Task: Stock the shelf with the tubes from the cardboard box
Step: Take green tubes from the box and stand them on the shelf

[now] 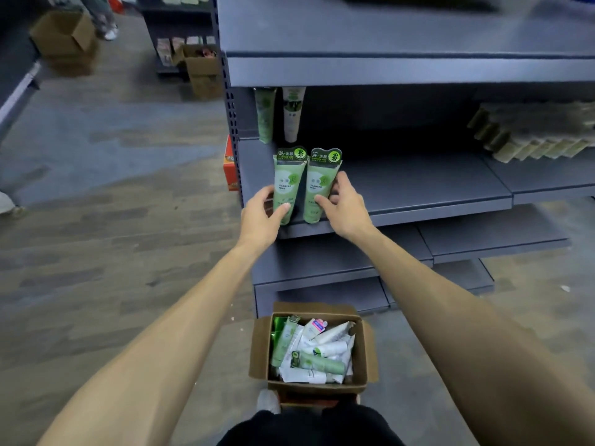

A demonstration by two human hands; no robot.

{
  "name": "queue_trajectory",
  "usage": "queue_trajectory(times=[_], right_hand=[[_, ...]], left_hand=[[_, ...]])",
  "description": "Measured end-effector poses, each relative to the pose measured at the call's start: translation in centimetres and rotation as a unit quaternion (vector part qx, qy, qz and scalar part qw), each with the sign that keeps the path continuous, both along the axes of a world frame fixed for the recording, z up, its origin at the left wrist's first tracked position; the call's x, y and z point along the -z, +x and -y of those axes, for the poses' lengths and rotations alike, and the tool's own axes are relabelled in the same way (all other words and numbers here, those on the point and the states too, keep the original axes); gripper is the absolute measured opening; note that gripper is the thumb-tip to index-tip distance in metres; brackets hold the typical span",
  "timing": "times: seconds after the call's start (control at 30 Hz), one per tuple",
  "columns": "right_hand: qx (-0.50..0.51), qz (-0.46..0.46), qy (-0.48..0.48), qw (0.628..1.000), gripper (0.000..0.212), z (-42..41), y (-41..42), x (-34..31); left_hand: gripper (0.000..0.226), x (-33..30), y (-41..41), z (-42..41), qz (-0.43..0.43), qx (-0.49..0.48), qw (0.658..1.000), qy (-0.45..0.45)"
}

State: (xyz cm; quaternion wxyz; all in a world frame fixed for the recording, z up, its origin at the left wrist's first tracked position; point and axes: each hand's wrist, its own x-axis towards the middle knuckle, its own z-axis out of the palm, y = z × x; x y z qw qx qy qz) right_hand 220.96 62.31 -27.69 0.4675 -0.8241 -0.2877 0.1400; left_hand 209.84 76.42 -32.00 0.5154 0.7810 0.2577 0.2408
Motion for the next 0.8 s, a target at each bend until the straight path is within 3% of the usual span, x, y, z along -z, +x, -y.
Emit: queue_trajectory(times=[0.8], right_hand=[[-0.031, 0.009, 0.026, 0.999, 0.028, -3.3, 3.6, 2.2]], left_hand=[[0.028, 2.2, 3.6, -2.4, 0.048, -0.072, 0.996, 0.014]])
